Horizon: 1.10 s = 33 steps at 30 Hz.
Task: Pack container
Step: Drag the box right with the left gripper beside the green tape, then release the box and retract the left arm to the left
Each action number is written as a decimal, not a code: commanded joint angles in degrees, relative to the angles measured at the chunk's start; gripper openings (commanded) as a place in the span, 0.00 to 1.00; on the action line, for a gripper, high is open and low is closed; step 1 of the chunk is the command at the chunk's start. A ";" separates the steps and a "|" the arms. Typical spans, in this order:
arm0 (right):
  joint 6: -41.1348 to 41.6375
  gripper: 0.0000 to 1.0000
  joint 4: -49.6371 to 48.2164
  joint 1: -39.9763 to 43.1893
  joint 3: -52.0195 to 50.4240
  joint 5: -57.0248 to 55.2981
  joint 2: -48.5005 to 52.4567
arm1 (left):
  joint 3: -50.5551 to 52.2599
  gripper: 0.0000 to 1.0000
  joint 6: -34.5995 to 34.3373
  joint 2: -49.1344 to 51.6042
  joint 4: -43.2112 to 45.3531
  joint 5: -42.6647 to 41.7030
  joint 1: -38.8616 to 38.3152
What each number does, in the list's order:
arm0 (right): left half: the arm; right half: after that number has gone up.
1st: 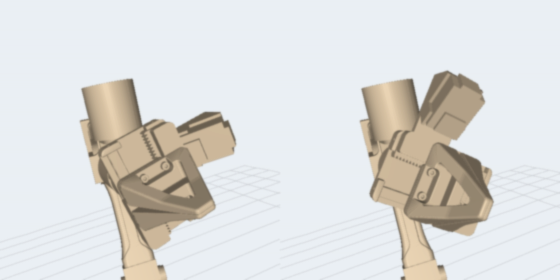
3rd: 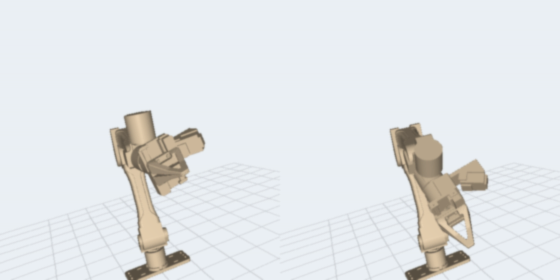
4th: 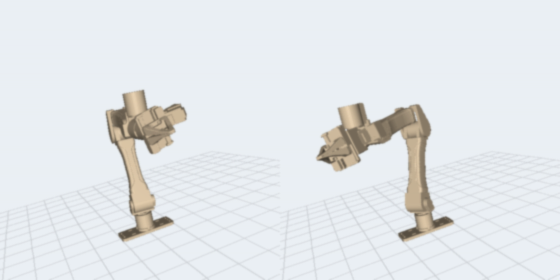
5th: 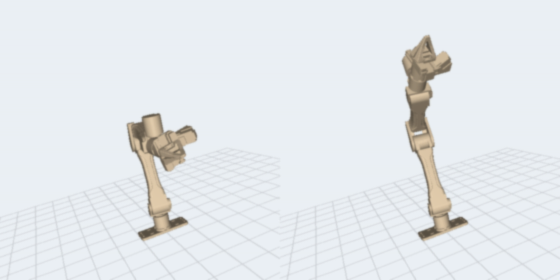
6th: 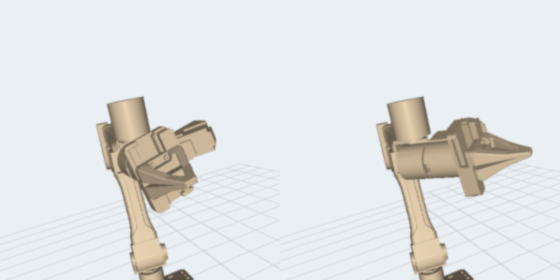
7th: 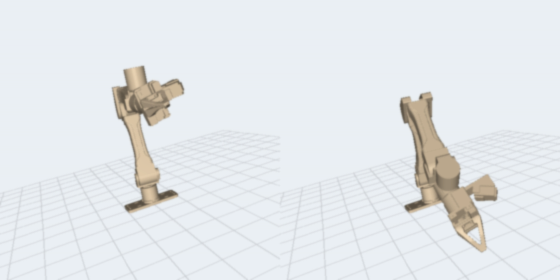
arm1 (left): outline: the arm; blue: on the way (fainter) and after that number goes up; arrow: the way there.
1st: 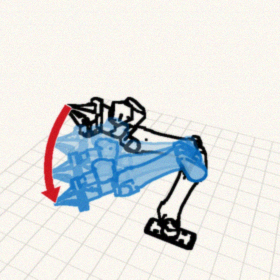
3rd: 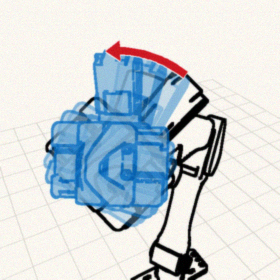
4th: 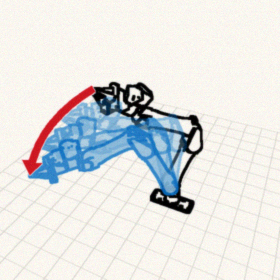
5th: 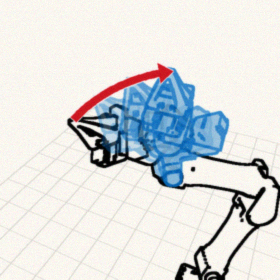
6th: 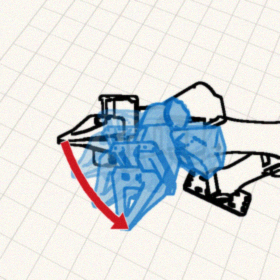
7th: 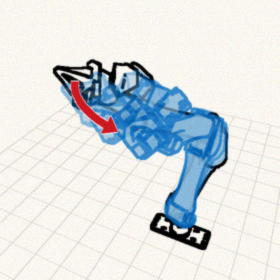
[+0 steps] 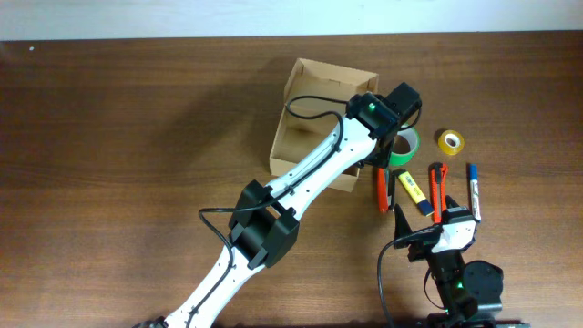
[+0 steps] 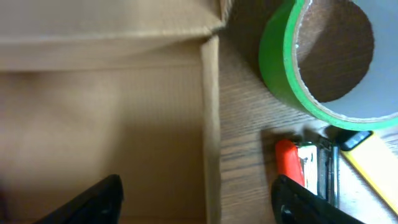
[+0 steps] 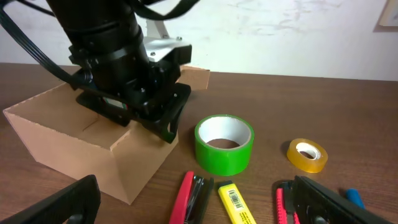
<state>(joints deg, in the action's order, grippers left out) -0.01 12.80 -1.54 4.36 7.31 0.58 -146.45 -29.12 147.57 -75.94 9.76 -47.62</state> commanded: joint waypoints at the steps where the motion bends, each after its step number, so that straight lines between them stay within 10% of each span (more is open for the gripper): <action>1: 0.31 0.99 -0.13 -0.28 -0.46 -0.50 -0.44 | -5.44 0.77 2.47 0.59 -1.36 4.24 0.15; 11: 0.31 0.99 -0.13 -0.28 -0.46 -0.50 -0.44 | -33.83 0.77 4.68 -0.17 -16.09 11.82 2.40; 25: 0.31 0.99 -0.13 -0.28 -0.46 -0.50 -0.44 | -31.36 0.77 13.38 -19.82 -20.72 18.10 20.11; 33: 0.31 0.99 -0.13 -0.28 -0.46 -0.50 -0.44 | -9.81 0.78 14.67 -27.89 -20.72 15.85 38.58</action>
<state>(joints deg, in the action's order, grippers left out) -0.01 12.80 -1.54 4.36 7.31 0.58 -163.81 -16.14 120.97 -96.40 26.37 -13.74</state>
